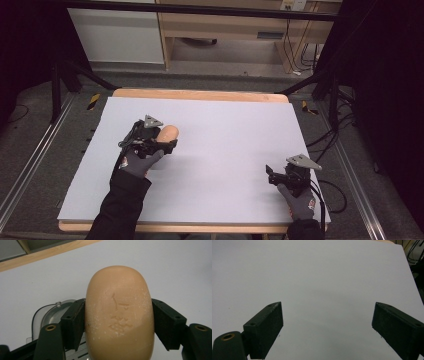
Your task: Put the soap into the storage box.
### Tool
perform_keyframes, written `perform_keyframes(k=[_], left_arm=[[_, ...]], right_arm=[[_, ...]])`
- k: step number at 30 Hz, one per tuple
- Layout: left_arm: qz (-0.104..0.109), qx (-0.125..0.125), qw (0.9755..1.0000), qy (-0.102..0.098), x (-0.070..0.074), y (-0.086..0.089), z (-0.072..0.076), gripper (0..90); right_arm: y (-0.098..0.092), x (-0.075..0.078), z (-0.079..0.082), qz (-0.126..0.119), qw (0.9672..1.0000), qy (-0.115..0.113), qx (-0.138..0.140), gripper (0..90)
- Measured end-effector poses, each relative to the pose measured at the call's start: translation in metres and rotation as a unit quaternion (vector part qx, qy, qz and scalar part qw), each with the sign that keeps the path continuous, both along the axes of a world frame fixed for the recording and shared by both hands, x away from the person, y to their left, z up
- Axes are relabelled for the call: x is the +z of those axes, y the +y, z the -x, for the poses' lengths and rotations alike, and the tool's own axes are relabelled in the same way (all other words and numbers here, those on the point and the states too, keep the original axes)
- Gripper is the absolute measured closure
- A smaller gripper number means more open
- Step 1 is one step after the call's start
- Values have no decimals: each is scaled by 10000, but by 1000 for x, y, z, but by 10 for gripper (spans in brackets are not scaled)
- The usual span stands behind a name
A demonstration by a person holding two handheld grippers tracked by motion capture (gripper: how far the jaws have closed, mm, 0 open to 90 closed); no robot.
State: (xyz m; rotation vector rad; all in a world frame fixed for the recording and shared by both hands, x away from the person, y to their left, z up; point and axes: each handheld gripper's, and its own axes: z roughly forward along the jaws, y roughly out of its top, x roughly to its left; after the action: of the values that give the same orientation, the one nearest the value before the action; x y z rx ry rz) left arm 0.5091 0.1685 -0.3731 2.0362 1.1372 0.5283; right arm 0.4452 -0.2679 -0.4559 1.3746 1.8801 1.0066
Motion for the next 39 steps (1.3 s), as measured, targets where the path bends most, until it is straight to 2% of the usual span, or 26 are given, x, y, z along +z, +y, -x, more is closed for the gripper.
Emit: perform_keyframes(k=[4,9,18,21,39], left_arm=[[39,144,9999,9,-2,7,-3,320],[-67,257,9996,60,-4,16,-9,320],[-78,464,9989,79,-9,24,-19,321],[-58,535,9985,87,-11,27,-23,320],[-148,734,9968,279,-33,36,-35,320]], right_arm=[[0,0,0,5,10000,6,-2,99],[1,0,0,-4,10000,34,-1,98],[2,-1,-1,-39,10000,48,12,98],[2,-1,-1,16,10000,21,21,98],[2,-1,-1,14,10000,28,14,98]])
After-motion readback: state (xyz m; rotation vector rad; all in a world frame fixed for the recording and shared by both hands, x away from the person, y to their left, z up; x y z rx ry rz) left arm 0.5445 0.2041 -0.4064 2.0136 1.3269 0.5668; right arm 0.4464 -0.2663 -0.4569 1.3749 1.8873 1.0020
